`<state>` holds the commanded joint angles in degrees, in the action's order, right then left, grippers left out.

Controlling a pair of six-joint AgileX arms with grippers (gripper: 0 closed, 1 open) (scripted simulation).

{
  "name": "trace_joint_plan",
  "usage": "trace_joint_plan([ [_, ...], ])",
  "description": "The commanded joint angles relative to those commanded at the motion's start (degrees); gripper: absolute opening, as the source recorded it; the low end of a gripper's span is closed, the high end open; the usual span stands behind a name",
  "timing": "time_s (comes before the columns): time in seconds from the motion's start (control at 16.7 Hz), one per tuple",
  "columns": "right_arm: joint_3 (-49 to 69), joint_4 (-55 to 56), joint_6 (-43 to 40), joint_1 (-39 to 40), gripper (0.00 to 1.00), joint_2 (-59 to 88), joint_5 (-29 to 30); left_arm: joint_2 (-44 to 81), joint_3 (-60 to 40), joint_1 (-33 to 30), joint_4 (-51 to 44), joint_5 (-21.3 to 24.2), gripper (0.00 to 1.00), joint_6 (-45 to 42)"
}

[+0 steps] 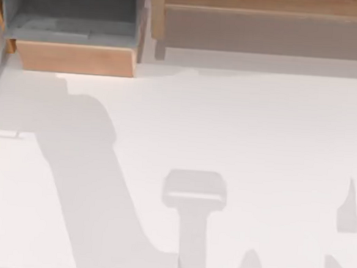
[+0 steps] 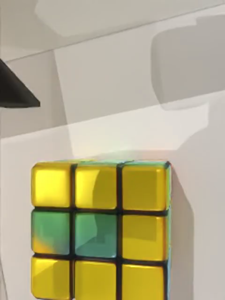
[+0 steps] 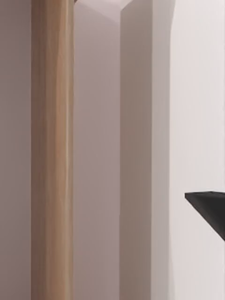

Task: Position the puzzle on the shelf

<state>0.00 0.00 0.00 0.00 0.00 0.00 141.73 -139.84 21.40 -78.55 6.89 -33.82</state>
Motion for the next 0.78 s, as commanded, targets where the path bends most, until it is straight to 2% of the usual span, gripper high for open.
trace_joint_plan([
  [0.48,0.00,0.00,0.00,0.00,1.00,0.00,0.00,-11.19,9.61,-5.55,0.12,-1.26,1.00,5.98],
  [0.78,0.00,0.00,0.00,0.00,1.00,0.00,0.00,-8.25,11.34,-2.66,4.57,-1.08,1.00,3.62],
])
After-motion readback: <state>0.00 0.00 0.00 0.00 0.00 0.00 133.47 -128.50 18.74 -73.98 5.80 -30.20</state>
